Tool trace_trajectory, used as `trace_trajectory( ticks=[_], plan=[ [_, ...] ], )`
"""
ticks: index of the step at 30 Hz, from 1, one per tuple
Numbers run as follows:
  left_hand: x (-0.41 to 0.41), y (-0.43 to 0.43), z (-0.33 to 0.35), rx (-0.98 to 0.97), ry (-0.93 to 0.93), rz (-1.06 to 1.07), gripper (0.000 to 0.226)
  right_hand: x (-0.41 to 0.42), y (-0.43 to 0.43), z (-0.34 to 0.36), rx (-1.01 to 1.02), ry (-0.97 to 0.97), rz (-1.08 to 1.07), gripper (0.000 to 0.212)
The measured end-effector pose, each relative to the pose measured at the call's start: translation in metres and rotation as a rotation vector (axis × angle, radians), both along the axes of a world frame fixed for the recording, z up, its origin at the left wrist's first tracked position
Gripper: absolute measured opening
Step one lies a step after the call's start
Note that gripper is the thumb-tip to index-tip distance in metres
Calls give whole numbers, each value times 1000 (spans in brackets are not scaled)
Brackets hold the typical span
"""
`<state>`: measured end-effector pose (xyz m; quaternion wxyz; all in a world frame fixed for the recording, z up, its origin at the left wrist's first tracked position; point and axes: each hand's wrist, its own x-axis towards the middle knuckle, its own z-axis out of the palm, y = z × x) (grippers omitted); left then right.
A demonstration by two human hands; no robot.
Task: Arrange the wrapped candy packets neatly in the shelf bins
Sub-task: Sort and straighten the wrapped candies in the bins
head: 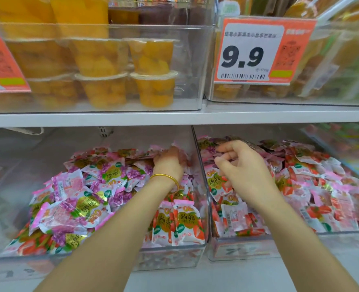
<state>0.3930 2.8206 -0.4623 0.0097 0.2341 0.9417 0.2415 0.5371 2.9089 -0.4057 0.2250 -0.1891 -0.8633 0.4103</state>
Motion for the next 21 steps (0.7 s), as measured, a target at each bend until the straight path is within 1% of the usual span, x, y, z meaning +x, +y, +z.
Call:
trace_trajectory(
  ticks=[2,6,7,10,13,15,17,19,21],
  plan=[
    [3,-6,2,-201,131,-62,32,4,3,0,10,-6,-3,21],
    [29,-15,8,-406,320,-135,45,10,7,0,12,-2,-10,18],
    [33,-17,6,-438,317,-168,45,11,8,1,17,5,-14,18],
    [33,-19,2,-456,175,-231,44,16,14,1,15,20,-31,19],
    [24,-17,1,-487,153,-273,47,18,21,0,2,8,-46,20],
    [19,-16,2,-465,138,-279,46,18,25,-1,13,-8,-57,21],
    [18,-19,6,-378,107,-271,47,18,29,-1,60,-49,-63,24],
    [28,-26,13,-226,82,-256,53,16,29,-4,176,-124,-62,25],
    [45,-35,19,-8,69,-244,56,12,25,-9,313,-217,-43,25]
  ],
)
